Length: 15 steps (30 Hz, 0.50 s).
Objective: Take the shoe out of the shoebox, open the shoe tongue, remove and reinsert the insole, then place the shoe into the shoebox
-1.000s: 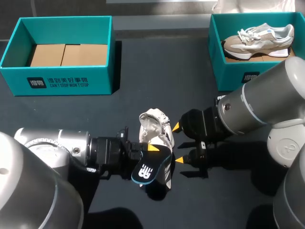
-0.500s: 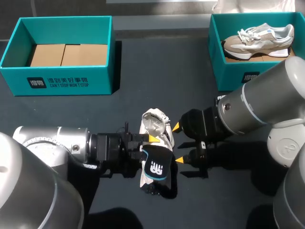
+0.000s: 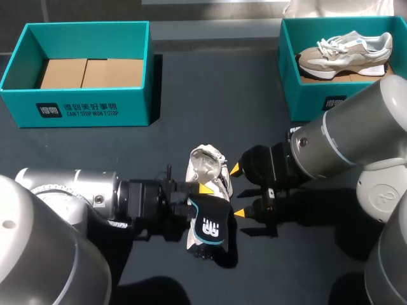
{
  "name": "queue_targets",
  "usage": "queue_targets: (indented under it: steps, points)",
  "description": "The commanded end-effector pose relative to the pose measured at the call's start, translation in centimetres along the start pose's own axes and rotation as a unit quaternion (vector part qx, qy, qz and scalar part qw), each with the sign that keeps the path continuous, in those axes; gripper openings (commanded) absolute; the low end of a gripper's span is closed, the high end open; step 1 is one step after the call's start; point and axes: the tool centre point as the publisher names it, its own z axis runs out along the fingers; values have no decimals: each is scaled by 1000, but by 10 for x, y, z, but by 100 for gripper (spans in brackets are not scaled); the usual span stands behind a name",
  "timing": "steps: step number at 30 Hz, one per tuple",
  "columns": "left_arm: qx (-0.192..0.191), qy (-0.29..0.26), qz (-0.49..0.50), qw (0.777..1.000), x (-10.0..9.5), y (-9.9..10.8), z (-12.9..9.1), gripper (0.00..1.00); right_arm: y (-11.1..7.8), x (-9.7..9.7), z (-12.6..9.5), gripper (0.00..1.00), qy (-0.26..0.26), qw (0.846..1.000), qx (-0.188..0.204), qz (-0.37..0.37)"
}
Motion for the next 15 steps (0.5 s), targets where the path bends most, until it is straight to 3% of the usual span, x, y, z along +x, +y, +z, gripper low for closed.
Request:
queue_targets:
  steps: [1,7,14,15]
  points:
    - [-7,1,1,1000,6,-15,-8,31,0,1,1,100,-1,1000,0,0]
    - [-11,3,4,1000,13,-23,-14,24,0,1,1,100,-1,1000,0,0]
    - [-16,-2,1,1000,20,-25,-15,0,0,1,1,100,-1,1000,0,0]
    - [-16,-1,-1,1000,21,-24,-14,0,0,1,1,100,-1,1000,0,0]
